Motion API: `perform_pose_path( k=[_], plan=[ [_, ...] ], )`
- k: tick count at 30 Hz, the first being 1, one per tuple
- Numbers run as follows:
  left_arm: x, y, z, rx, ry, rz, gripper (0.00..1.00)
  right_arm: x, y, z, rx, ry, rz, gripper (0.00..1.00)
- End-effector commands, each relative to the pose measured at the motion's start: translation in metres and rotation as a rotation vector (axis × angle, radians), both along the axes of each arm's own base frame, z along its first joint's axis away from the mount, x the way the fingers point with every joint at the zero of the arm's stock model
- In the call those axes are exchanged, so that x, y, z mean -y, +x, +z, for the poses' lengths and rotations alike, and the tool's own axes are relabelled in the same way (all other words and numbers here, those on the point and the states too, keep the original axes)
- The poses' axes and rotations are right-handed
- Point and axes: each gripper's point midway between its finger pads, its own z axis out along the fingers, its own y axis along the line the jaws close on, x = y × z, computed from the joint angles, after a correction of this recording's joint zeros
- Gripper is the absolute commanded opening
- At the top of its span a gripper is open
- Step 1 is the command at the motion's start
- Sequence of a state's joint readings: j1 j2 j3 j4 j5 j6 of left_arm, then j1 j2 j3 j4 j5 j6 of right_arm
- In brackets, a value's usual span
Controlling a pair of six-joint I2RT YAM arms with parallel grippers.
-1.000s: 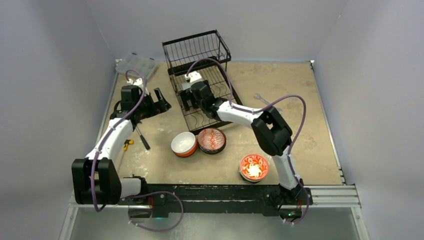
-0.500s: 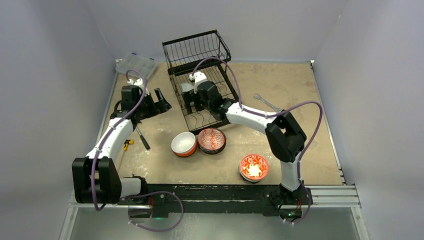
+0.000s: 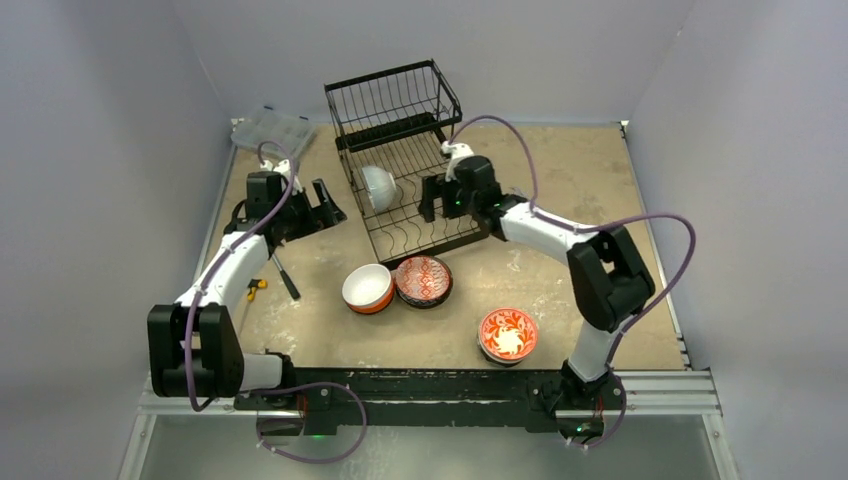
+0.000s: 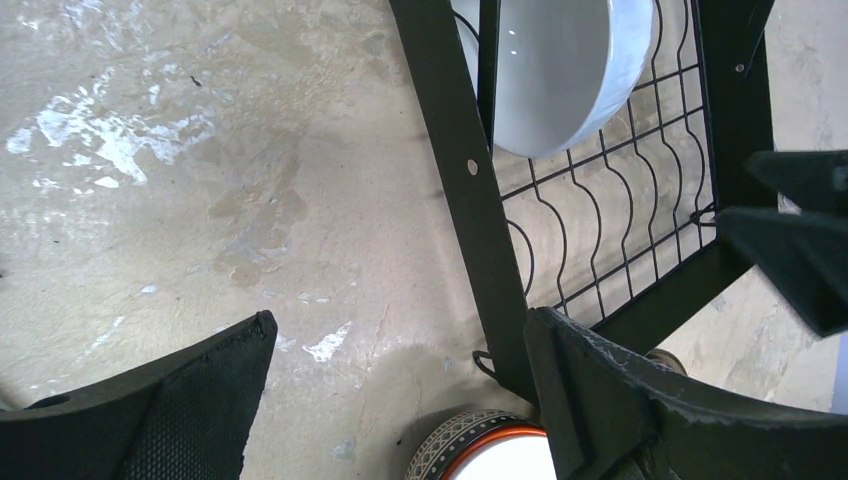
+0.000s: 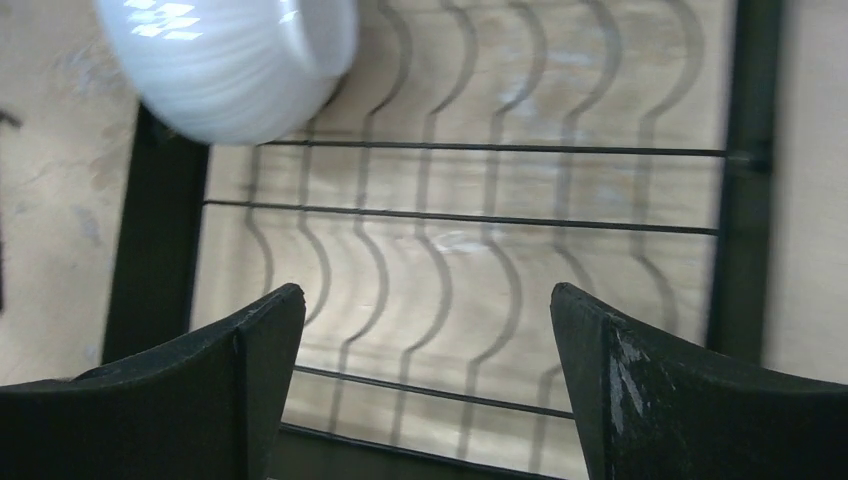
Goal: Load the bowls into the dish rack
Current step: Place the bowl in the dish rack, then move the dish rack to the center of the board.
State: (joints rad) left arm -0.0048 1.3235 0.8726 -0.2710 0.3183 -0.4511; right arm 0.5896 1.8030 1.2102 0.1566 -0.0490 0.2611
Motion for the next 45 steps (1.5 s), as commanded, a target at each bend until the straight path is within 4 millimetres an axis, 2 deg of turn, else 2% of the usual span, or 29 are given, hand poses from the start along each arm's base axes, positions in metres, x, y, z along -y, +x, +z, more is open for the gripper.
perform_pose_path(
  k=[1,7,10,12,15,19,23,25,27,29,31,33,37,41,45],
  plan=[
    [0.01,0.004,0.003,0.018,-0.029,-0.054,0.92,0.038,0.018,0.036,0.066,0.046,-0.077,0.92],
    [0.025,0.002,0.002,0.012,-0.035,-0.082,0.92,0.106,0.041,0.028,0.093,-0.123,-0.282,0.88],
    [0.042,-0.001,0.0,0.002,-0.05,-0.082,0.92,0.122,0.049,0.016,0.071,-0.181,-0.335,0.82],
    [0.058,-0.001,-0.001,0.015,-0.063,-0.099,0.92,0.122,0.053,0.007,0.041,-0.197,-0.333,0.8],
    [0.075,-0.003,-0.014,0.008,-0.075,-0.1,0.92,0.112,0.055,-0.002,0.005,-0.18,-0.289,0.75],
    [0.086,-0.004,-0.032,-0.026,-0.132,-0.092,0.9,0.103,0.053,-0.014,-0.036,-0.162,-0.254,0.63],
    [0.093,0.001,-0.031,-0.003,-0.147,-0.105,0.88,0.109,0.05,-0.028,-0.069,-0.197,-0.273,0.56],
    [0.094,0.003,-0.032,-0.004,-0.141,-0.107,0.86,0.113,0.047,-0.032,-0.081,-0.212,-0.287,0.45],
    [0.094,0.004,-0.034,-0.006,-0.137,-0.108,0.85,0.117,0.044,-0.034,-0.087,-0.22,-0.297,0.39],
    [0.095,0.005,-0.038,-0.013,-0.134,-0.112,0.83,0.12,0.041,-0.036,-0.09,-0.224,-0.304,0.25],
    [0.097,0.005,-0.043,-0.022,-0.134,-0.117,0.79,0.122,0.037,-0.038,-0.099,-0.231,-0.31,0.16],
    [0.1,0.005,-0.048,-0.034,-0.139,-0.13,0.7,0.125,0.032,-0.041,-0.109,-0.238,-0.315,0.09],
    [0.11,0.003,-0.055,-0.048,-0.143,-0.154,0.61,0.131,0.02,-0.046,-0.13,-0.248,-0.326,0.02],
    [0.122,0.004,-0.057,-0.045,-0.151,-0.175,0.42,0.139,0.01,-0.048,-0.142,-0.26,-0.349,0.0],
    [0.134,0.01,-0.056,-0.041,-0.156,-0.2,0.3,0.152,0.001,-0.052,-0.161,-0.281,-0.388,0.0]
  ],
)
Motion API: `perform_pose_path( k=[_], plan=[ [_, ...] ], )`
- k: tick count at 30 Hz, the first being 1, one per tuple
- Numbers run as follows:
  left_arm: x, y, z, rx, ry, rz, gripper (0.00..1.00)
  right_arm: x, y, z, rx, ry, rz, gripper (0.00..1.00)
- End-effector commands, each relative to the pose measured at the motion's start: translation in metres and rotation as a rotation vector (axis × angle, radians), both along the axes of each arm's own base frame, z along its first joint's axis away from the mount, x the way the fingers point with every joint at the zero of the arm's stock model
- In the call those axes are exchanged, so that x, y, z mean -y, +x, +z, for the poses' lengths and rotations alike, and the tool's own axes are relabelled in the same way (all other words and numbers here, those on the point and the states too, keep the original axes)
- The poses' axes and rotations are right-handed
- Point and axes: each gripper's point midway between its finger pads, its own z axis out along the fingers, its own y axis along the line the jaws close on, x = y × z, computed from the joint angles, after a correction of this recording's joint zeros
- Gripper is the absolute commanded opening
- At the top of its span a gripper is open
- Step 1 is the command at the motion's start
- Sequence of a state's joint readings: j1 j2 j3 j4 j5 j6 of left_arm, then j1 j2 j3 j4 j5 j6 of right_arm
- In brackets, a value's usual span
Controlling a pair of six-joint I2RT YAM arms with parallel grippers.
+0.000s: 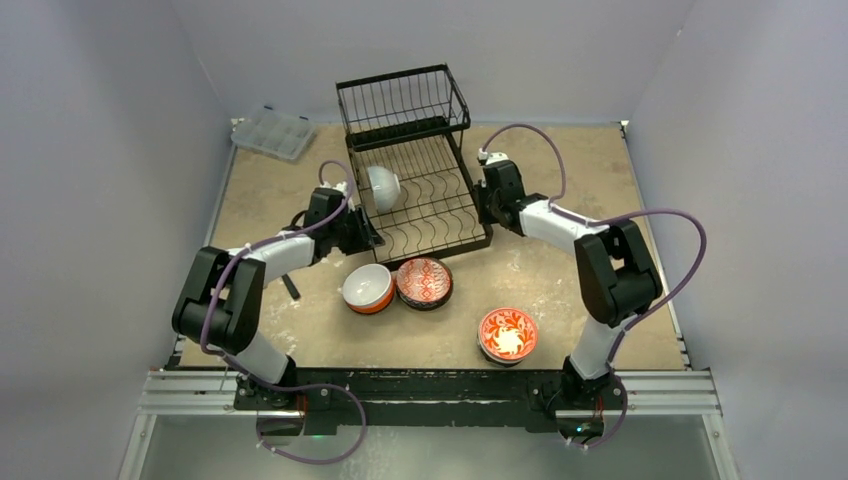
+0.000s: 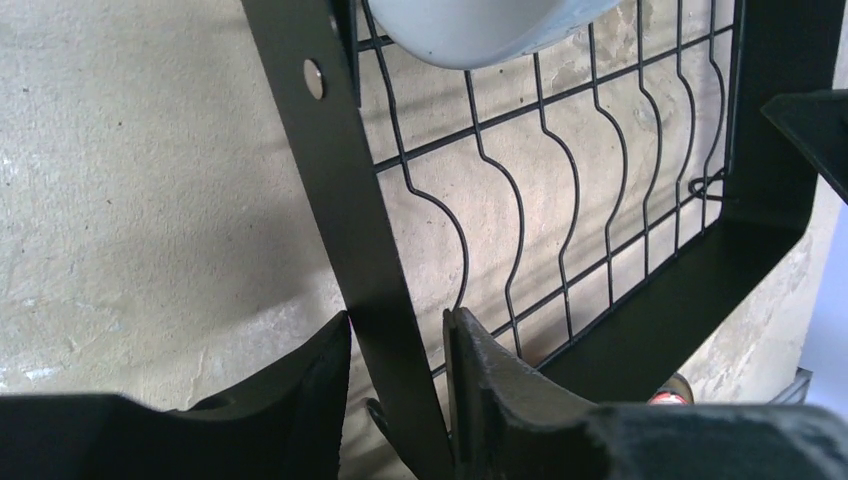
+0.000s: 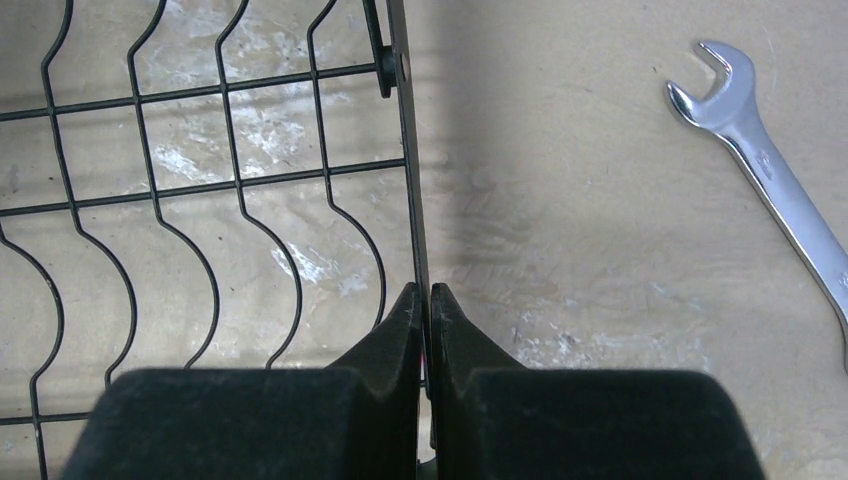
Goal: Load the bowls into the dish rack
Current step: Move the dish rack to the center of the board.
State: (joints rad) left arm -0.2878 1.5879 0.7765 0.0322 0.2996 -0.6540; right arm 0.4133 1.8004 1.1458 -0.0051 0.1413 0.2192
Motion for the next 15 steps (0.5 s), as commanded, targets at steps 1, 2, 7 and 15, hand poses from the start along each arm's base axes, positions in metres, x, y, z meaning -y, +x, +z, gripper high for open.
perform_pose_path(
  k=[1,2,7,15],
  plan=[
    [0.03,0.021,0.024,0.093,-0.06,-0.062,0.28,0.027,-0.018,0.003,-0.031,-0.038,-0.099,0.0],
    [0.034,0.022,0.024,0.093,-0.064,-0.07,0.26,0.03,-0.02,0.002,-0.034,-0.041,-0.109,0.0],
    [0.05,0.025,0.022,0.092,-0.07,-0.104,0.24,0.052,-0.028,0.0,-0.044,-0.042,-0.168,0.0],
    [0.054,0.024,0.028,0.113,-0.071,-0.099,0.22,0.071,-0.026,0.009,-0.032,-0.024,-0.199,0.02]
  ],
)
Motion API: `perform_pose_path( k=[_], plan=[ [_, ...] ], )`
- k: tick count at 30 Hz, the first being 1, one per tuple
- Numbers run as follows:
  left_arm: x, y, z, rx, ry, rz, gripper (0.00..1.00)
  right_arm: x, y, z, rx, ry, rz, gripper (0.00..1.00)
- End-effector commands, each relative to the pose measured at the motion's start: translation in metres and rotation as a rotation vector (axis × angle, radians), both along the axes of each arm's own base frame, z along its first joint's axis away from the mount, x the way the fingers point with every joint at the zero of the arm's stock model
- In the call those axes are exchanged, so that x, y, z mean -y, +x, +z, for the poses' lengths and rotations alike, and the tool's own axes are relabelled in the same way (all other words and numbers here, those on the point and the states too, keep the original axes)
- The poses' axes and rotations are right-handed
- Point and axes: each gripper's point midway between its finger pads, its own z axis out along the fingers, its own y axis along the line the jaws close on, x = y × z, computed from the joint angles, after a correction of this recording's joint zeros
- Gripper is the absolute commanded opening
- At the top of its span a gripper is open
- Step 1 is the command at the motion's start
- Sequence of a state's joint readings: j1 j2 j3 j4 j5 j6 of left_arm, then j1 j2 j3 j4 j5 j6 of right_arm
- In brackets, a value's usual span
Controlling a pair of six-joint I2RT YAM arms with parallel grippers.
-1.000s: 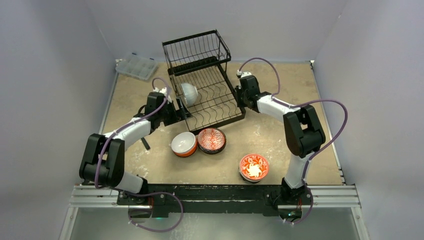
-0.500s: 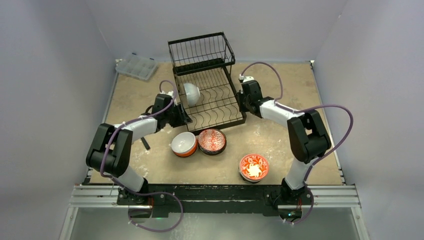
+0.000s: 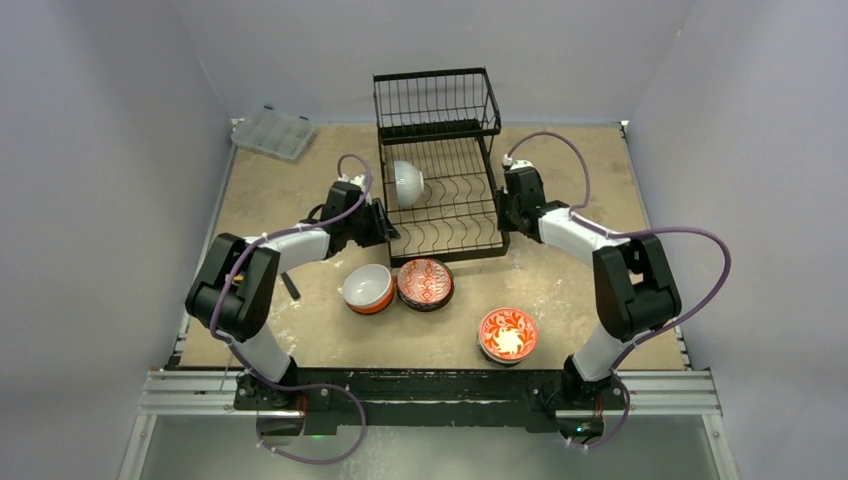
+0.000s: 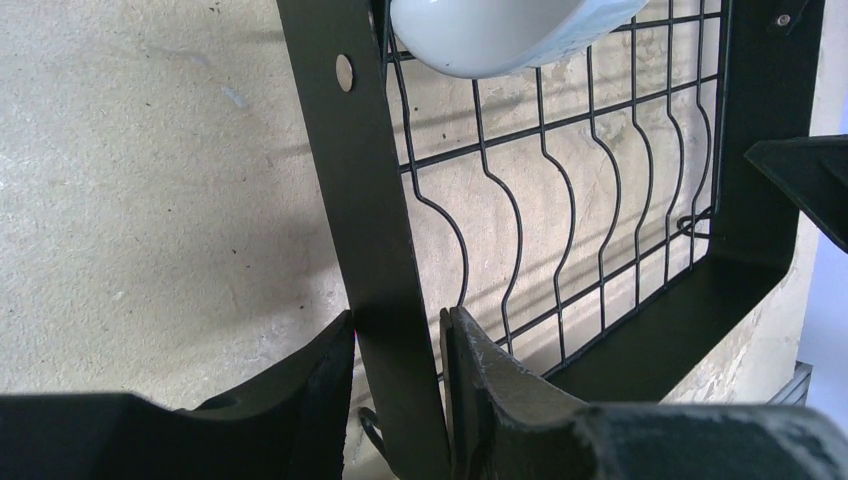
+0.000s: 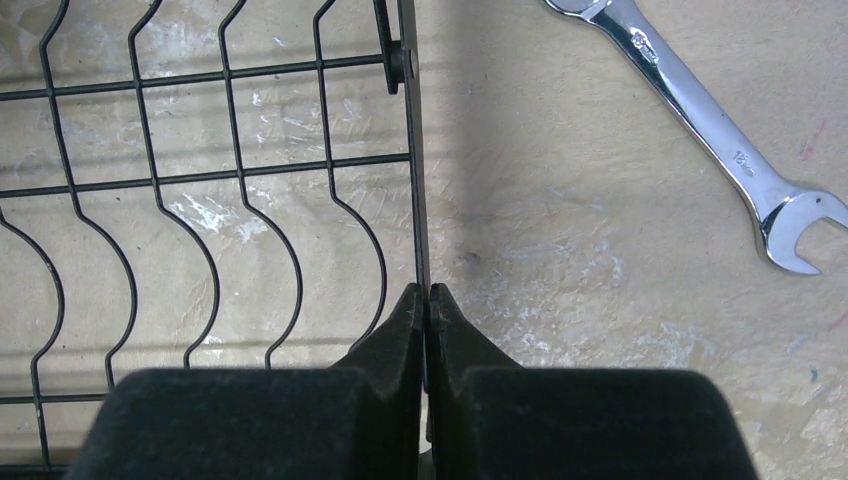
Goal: Load the bowls into the dish rack
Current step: Move the dish rack to the center of the board.
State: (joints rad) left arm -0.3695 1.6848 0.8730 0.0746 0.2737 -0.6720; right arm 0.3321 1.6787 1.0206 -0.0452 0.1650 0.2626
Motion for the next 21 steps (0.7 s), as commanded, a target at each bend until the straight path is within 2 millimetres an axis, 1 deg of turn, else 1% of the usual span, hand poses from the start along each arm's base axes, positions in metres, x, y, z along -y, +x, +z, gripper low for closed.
perform_pose_path(
  k=[1,3,4,5,7,9,12,14,15,17,21],
  plan=[
    [0.017,0.007,0.027,0.082,-0.066,-0.048,0.22,0.019,0.001,0.013,0.011,-0.019,-0.062,0.03],
    [0.015,0.007,0.032,0.096,-0.057,-0.044,0.24,0.016,0.003,0.017,0.019,-0.01,-0.048,0.08],
    [0.013,0.008,0.034,0.105,-0.046,-0.037,0.27,0.013,0.005,0.02,0.024,-0.003,-0.039,0.11],
    [0.01,0.009,0.038,0.115,-0.035,-0.028,0.31,0.011,0.006,0.024,0.032,0.008,-0.033,0.15],
    [0.003,0.01,0.046,0.146,-0.006,-0.006,0.41,0.003,0.008,0.035,0.053,0.05,-0.003,0.3],
    [-0.006,0.01,0.059,0.19,0.02,0.021,0.5,-0.008,0.008,0.053,0.093,0.105,0.035,0.44],
    [-0.02,0.008,0.076,0.237,0.063,0.064,0.59,-0.017,0.006,0.08,0.157,0.16,0.078,0.64],
    [-0.03,0.006,0.086,0.266,0.091,0.095,0.64,-0.019,0.006,0.095,0.197,0.174,0.097,0.73],
    [-0.034,0.0,0.085,0.252,0.11,0.096,0.66,-0.021,0.005,0.101,0.214,0.181,0.11,0.77],
    [-0.041,-0.007,0.09,0.255,0.126,0.105,0.68,-0.025,0.002,0.111,0.238,0.197,0.142,0.83],
    [-0.047,-0.026,0.091,0.227,0.133,0.098,0.69,-0.035,-0.007,0.124,0.277,0.242,0.219,0.96]
  ],
)
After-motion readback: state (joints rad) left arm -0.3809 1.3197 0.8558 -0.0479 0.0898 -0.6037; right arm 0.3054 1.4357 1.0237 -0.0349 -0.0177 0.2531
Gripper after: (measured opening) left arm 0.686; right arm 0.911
